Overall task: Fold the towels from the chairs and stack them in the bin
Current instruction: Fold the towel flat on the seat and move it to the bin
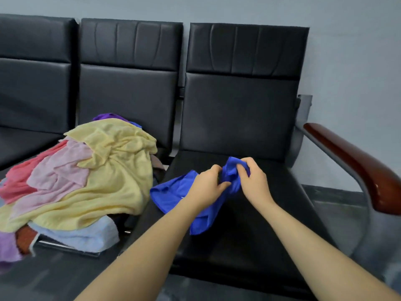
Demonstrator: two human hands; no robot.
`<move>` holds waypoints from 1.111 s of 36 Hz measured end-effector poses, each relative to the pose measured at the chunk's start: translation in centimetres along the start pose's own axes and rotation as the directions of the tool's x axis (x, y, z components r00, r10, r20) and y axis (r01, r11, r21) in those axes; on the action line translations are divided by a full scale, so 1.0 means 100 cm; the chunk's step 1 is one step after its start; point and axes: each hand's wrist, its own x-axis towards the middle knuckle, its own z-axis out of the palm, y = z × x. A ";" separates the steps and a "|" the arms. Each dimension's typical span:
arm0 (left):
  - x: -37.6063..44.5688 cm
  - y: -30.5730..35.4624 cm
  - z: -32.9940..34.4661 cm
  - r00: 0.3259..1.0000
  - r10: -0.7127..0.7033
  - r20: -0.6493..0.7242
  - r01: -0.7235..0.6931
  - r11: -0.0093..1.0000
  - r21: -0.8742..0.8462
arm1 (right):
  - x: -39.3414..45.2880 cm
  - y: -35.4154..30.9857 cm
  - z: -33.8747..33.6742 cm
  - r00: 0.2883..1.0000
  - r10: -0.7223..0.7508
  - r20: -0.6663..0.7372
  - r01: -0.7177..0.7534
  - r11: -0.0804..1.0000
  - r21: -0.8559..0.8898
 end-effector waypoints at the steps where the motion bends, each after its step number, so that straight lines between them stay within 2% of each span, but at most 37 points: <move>1: -0.001 0.006 0.010 1.000 0.004 0.018 -0.005 0.999 0.045 | -0.005 0.009 -0.009 1.000 0.022 -0.002 -0.022 1.000 -0.014; 3: -0.001 0.015 0.028 1.000 -0.019 -0.006 0.019 0.997 0.075 | -0.013 0.023 -0.024 0.998 0.063 -0.006 -0.063 0.997 -0.041; 7: -0.002 0.030 0.047 0.986 -0.107 -0.125 0.093 0.990 -0.109 | -0.021 0.043 -0.042 0.994 0.109 -0.024 -0.111 0.991 -0.074; 13: 0.005 0.043 0.056 0.989 -0.056 -0.140 0.026 0.977 -0.211 | -0.028 0.057 -0.046 0.997 0.062 -0.042 -0.068 0.987 -0.144; 15: 0.009 0.045 0.058 0.993 -0.015 -0.118 -0.002 0.989 -0.145 | -0.028 0.057 -0.049 0.998 0.035 -0.045 -0.037 0.997 -0.064; 18: 0.016 0.044 0.063 0.991 0.109 -0.076 -0.100 0.988 0.115 | -0.028 0.058 -0.055 0.998 0.049 -0.031 -0.045 0.994 0.100; 20: 0.019 0.042 0.065 0.977 0.210 -0.042 -0.196 0.956 0.220 | -0.030 0.060 -0.057 0.998 0.067 -0.014 -0.065 0.990 0.127; 24: 0.020 0.043 0.063 0.958 0.285 0.030 -0.286 0.941 0.184 | -0.033 0.063 -0.058 0.992 0.125 0.036 -0.128 0.985 0.117; 29: 0.013 0.045 0.058 0.954 0.281 0.105 -0.289 0.955 0.066 | -0.034 0.063 -0.059 0.990 0.117 0.080 -0.120 0.992 0.032; 32: 0.013 0.043 0.050 0.936 0.252 0.247 -0.267 0.963 0.026 | -0.034 0.061 -0.061 0.986 0.130 0.107 -0.129 0.991 -0.018; 34: 0.012 0.041 0.044 0.924 0.174 0.341 -0.214 0.973 0.082 | -0.033 0.062 -0.063 0.981 0.150 0.125 -0.140 0.986 -0.090; 36: 0.009 0.040 0.038 0.925 0.073 0.373 -0.162 0.964 0.211 | -0.033 0.065 -0.066 0.981 0.160 0.109 -0.142 0.977 -0.158; 40: 0.004 0.034 0.027 0.957 -0.042 0.289 -0.096 0.889 0.447 | -0.035 0.067 -0.076 0.983 0.181 0.017 -0.173 0.963 -0.206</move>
